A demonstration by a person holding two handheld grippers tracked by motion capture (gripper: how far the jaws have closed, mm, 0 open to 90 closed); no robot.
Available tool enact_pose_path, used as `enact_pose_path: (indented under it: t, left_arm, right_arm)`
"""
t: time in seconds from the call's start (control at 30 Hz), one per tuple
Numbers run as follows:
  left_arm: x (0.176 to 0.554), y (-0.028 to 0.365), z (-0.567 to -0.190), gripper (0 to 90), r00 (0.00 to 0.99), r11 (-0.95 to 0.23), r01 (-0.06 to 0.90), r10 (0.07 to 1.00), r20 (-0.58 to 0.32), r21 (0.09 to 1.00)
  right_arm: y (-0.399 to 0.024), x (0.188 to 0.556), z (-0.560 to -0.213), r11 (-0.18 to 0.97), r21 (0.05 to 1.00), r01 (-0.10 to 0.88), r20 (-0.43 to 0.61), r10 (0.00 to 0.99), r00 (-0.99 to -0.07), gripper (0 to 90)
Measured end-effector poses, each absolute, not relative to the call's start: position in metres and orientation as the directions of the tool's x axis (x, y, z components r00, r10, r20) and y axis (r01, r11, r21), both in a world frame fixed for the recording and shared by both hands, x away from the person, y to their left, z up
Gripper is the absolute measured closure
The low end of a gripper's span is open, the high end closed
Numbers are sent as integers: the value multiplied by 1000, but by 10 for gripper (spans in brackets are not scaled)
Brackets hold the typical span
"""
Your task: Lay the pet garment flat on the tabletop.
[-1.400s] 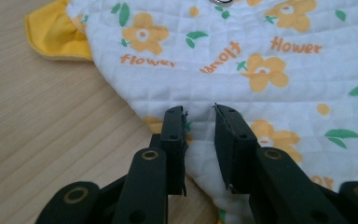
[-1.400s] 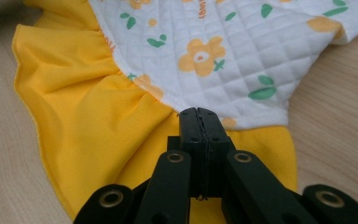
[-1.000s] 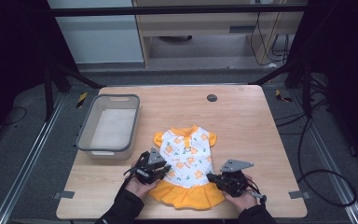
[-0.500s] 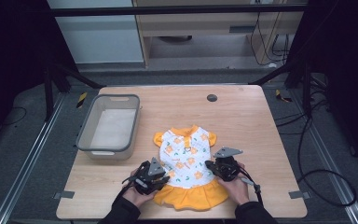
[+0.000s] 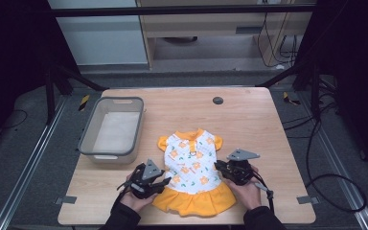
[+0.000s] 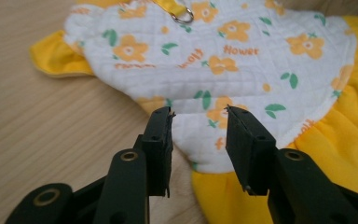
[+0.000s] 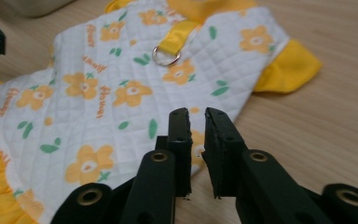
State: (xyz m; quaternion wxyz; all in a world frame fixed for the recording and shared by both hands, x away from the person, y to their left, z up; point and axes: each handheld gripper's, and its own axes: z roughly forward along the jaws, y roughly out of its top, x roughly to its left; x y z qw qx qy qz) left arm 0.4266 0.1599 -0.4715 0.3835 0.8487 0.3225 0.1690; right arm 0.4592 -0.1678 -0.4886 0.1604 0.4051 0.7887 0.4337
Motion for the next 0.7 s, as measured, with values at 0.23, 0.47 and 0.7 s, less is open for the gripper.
enact_pose_path:
  t: [0.23,0.47,0.7]
  left_arm:
    - [421,196,-464,496,703,-425,437,711,-6,793]
    - [413,221,-462,376,679,-404,438,734,-1,803]
    - [408,249,-466,312,633,-381,480,774,-11,790]
  right_arm:
    - [-207,456,-479,207,849,486,97,843,-529,544]
    - [-231,455,-482,182,847,499,83,882,-463,352]
    - [-246,453,-486,150,840,521,97,904,-416,252]
